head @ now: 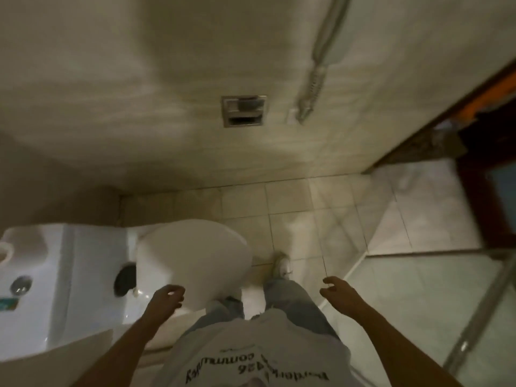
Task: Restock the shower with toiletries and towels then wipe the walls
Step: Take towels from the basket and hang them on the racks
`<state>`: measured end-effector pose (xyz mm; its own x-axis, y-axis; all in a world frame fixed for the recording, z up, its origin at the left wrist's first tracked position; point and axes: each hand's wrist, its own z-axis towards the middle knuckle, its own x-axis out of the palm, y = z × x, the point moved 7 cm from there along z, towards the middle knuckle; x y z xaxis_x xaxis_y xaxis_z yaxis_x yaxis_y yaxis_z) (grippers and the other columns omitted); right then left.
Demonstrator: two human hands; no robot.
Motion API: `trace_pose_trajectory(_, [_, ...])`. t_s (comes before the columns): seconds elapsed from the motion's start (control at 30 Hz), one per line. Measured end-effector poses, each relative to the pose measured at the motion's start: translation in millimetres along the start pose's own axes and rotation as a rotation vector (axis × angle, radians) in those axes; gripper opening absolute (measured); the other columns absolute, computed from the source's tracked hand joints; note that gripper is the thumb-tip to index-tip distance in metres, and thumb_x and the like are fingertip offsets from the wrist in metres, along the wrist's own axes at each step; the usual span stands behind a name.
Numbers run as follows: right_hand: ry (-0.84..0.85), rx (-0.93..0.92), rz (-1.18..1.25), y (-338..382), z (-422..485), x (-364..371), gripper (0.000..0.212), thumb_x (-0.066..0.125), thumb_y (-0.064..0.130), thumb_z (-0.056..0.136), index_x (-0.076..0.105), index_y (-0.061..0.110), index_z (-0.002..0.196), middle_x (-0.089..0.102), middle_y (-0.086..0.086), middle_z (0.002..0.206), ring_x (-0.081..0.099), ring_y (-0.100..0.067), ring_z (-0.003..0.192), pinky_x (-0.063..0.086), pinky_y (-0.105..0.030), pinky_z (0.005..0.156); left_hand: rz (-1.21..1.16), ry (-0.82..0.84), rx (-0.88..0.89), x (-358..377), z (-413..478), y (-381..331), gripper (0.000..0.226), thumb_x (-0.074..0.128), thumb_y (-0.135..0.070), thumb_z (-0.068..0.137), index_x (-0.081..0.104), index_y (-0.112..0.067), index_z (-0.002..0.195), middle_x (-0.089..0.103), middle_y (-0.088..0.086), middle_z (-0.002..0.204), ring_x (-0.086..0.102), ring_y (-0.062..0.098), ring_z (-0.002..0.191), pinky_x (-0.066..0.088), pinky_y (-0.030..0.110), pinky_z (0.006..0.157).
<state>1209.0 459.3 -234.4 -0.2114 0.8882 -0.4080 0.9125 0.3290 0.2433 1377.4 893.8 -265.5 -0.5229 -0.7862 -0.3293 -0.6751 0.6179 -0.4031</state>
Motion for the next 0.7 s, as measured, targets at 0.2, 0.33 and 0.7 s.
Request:
trace_pose_trajectory(0.2, [-0.026,0.261,0.591,-112.8,9.7,4.5,0.036,0.062,0.012,0.096,0.057,0.002,0.13,0.067,-0.02,0.105,0.065,-0.03,0.082,0.05,-0.039,0.077,0.225,0.019,0.205,45.7,14.4,-139.3,0.023,0.055,-0.022,0.103,0.065,-0.01,0.12,0.069,0.013,0.111,0.067,0.025,0.095,0.049,0.031,0.078])
trace_pose_trajectory(0.33, [-0.033,0.305,0.745,-150.4,15.0,-13.6,0.035,0.062,0.016,0.096,0.058,0.004,0.128,0.067,-0.015,0.107,0.069,-0.032,0.094,0.054,-0.046,0.091,0.256,-0.003,0.278,81.9,7.3,-210.3,0.024,0.053,-0.022,0.104,0.063,-0.013,0.124,0.07,0.012,0.114,0.067,0.025,0.101,0.05,0.039,0.09])
trace_pose_trajectory(0.7, [-0.233,0.164,1.094,-152.2,50.0,-167.4,0.031,0.061,0.018,0.098,0.059,0.009,0.127,0.065,-0.017,0.122,0.068,-0.024,0.091,0.052,-0.034,0.081,0.361,0.208,0.138,218.5,32.3,-295.3,0.026,0.056,-0.028,0.103,0.061,-0.013,0.124,0.068,0.013,0.118,0.065,0.029,0.107,0.047,0.045,0.098])
